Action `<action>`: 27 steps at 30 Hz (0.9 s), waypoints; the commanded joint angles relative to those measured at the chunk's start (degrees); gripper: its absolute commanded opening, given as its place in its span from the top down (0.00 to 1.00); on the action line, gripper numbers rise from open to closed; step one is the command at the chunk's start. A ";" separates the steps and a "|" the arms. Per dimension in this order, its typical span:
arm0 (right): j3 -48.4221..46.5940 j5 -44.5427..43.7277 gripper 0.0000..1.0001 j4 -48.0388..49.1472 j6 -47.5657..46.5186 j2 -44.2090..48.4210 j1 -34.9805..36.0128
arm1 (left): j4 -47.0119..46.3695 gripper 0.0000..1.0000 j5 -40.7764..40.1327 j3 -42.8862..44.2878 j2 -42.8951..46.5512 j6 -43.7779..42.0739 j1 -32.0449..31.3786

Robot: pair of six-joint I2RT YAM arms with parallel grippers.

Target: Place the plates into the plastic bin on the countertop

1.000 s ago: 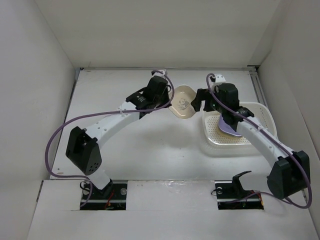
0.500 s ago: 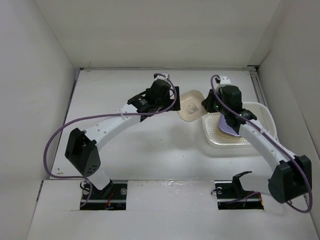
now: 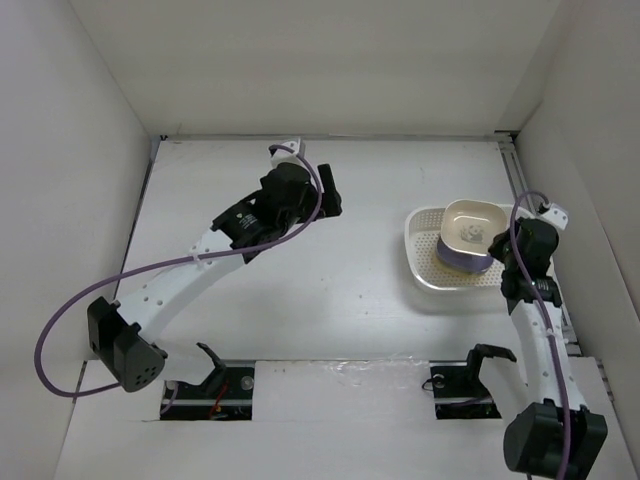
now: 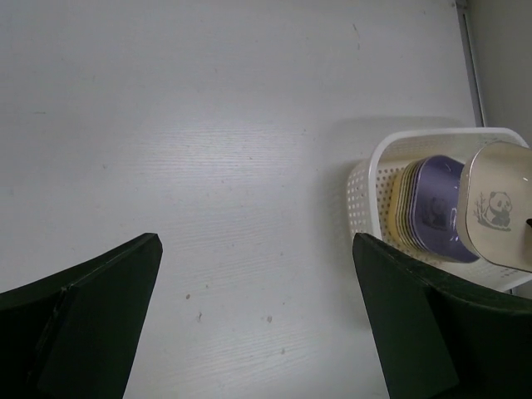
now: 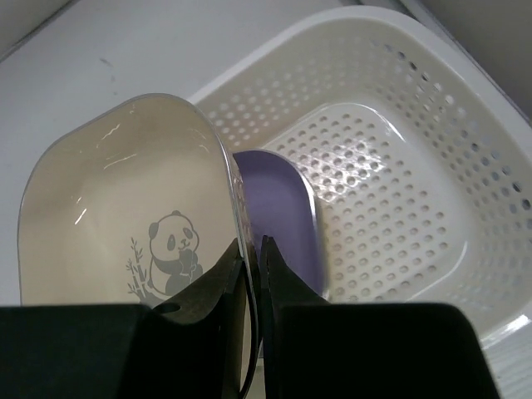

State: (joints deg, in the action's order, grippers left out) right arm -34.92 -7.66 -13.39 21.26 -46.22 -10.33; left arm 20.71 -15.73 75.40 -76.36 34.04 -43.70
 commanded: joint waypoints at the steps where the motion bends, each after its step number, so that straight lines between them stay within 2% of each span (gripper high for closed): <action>1: 1.51 0.01 1.00 0.90 0.98 0.17 -3.64 | -1.20 0.00 -0.53 -0.95 0.68 0.67 -0.95; 6: 2.05 4.40 1.00 3.02 -0.25 -2.47 -6.37 | -1.73 0.00 -0.53 -2.09 0.68 0.15 -0.95; 8: 1.52 6.95 0.84 3.98 -0.78 -3.00 -6.37 | -2.25 0.00 -0.53 -2.09 0.68 0.15 -0.95; 9: 1.52 7.48 0.71 4.59 -0.78 -3.00 -6.37 | -2.25 0.00 -0.53 -2.09 0.68 0.15 -0.95; 10: 1.00 8.79 0.38 4.60 -0.78 -3.00 -6.37 | -2.25 0.00 0.08 -2.09 0.68 0.15 -0.95; 11: 0.99 9.76 0.29 5.21 -0.78 -3.00 -6.37 | -2.25 0.00 0.08 -2.09 0.16 0.15 -0.95; 13: 0.38 11.43 0.18 5.74 -0.78 -1.87 -6.37 | -2.78 0.00 0.08 -2.09 0.16 0.15 -0.95; 14: -0.41 12.66 0.05 5.74 -0.78 -0.64 -6.37 | -2.78 0.00 0.08 -2.09 0.16 -0.37 -0.95; 15: -0.94 13.19 0.00 5.74 -0.78 -0.63 -6.37 | -2.78 0.00 0.08 -2.09 0.16 -0.38 -0.95; 20: -8.66 14.78 0.00 -3.54 -4.02 4.46 -5.67 | -0.24 0.00 -2.28 -1.04 0.24 0.67 -0.95; 27: -21.15 13.21 0.00 -17.08 -8.16 9.29 1.88 | 5.30 0.00 -8.69 2.56 4.46 2.43 -0.95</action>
State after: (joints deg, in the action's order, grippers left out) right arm -51.33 5.89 -22.96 15.94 -38.46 -11.03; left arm 23.49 -19.46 74.00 -75.85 35.51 -44.53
